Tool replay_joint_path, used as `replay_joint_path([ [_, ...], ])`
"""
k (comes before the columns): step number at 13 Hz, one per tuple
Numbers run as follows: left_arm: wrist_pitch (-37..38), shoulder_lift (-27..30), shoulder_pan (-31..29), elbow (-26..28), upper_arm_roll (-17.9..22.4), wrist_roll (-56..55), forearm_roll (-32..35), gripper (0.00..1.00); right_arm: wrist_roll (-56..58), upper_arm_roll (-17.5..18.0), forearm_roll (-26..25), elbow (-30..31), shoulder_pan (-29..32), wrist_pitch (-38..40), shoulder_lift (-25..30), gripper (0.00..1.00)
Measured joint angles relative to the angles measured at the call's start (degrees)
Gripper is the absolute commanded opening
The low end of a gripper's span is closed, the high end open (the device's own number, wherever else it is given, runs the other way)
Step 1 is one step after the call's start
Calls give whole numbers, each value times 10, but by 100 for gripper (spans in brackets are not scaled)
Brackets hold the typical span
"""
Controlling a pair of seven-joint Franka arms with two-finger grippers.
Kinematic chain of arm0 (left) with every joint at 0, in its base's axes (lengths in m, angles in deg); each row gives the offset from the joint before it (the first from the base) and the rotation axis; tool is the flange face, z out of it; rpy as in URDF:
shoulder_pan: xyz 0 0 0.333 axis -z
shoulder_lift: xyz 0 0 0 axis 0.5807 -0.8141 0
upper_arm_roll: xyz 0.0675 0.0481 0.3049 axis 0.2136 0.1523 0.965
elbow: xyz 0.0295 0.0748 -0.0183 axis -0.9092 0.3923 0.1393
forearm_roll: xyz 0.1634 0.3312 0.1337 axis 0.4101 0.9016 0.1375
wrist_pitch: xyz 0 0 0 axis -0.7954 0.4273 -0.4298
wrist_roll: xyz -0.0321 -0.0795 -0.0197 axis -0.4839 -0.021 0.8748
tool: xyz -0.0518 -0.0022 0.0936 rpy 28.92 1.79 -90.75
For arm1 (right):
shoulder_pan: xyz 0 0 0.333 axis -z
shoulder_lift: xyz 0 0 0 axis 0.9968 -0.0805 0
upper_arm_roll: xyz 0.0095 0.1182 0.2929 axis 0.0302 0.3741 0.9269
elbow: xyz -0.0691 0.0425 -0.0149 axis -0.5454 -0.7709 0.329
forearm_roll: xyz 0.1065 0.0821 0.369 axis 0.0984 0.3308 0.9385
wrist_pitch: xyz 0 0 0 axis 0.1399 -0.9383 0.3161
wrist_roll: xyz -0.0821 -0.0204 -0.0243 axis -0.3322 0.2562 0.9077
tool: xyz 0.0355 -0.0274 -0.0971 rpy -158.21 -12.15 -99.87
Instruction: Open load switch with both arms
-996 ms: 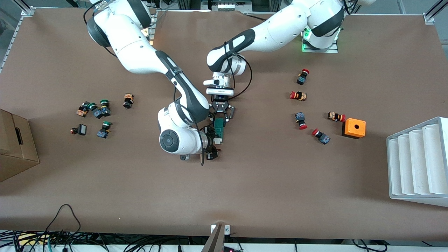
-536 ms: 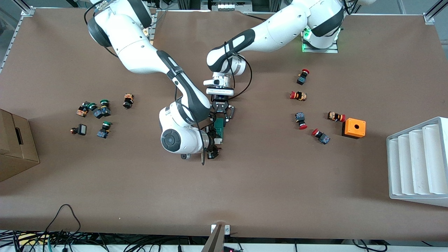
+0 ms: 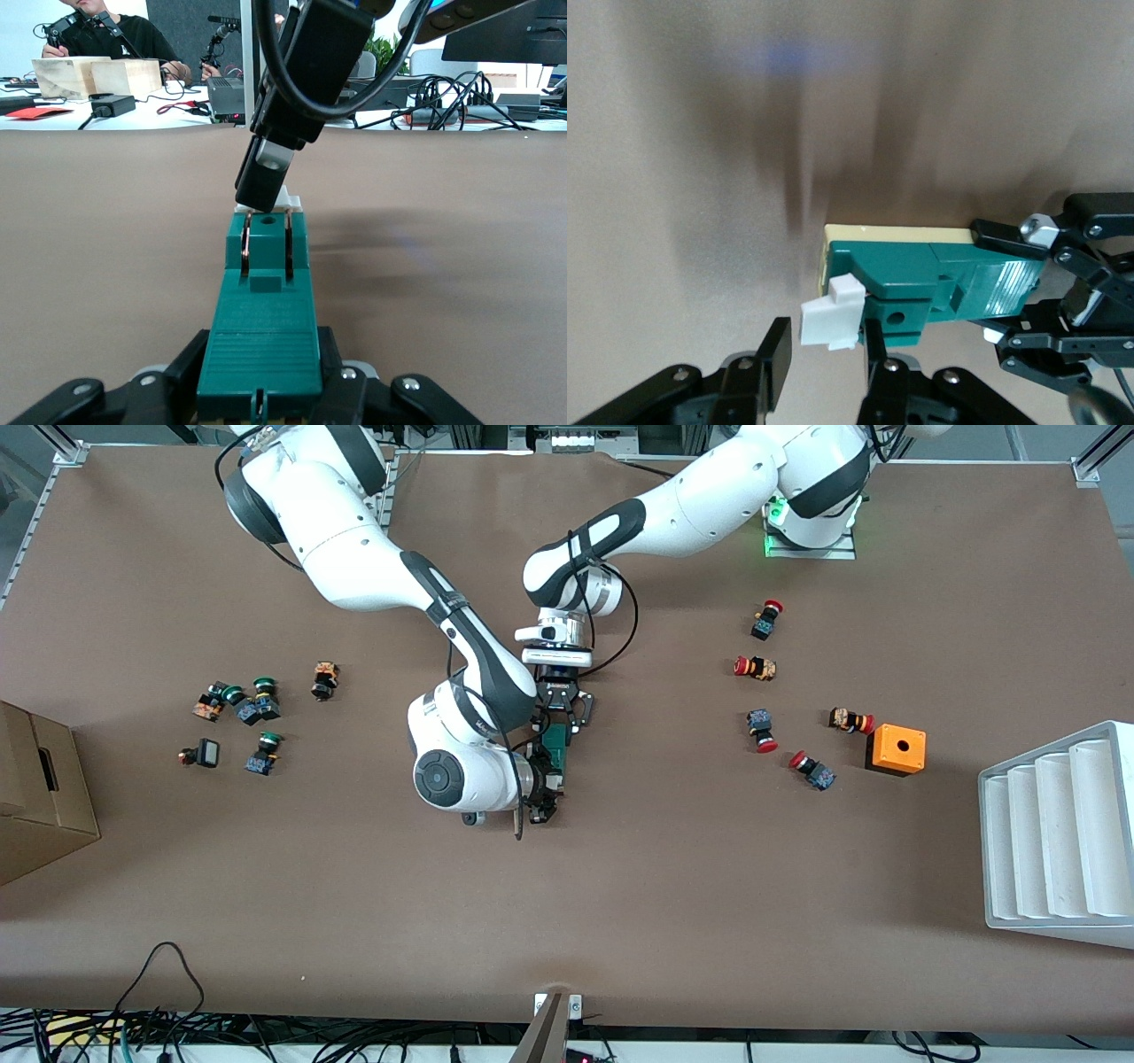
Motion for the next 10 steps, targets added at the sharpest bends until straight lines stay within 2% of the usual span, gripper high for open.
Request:
replay_joint_path([
  [2,0,0,0,0,0,0,0,37,-1,0,0,0,0,2,0,41],
  [3,0,0,0,0,0,0,0,37,-1,0,0,0,0,3,0,37],
  [10,1,0,3,0,2,-1,0,36,-1,-1,-1,-5,0,11,0,25],
])
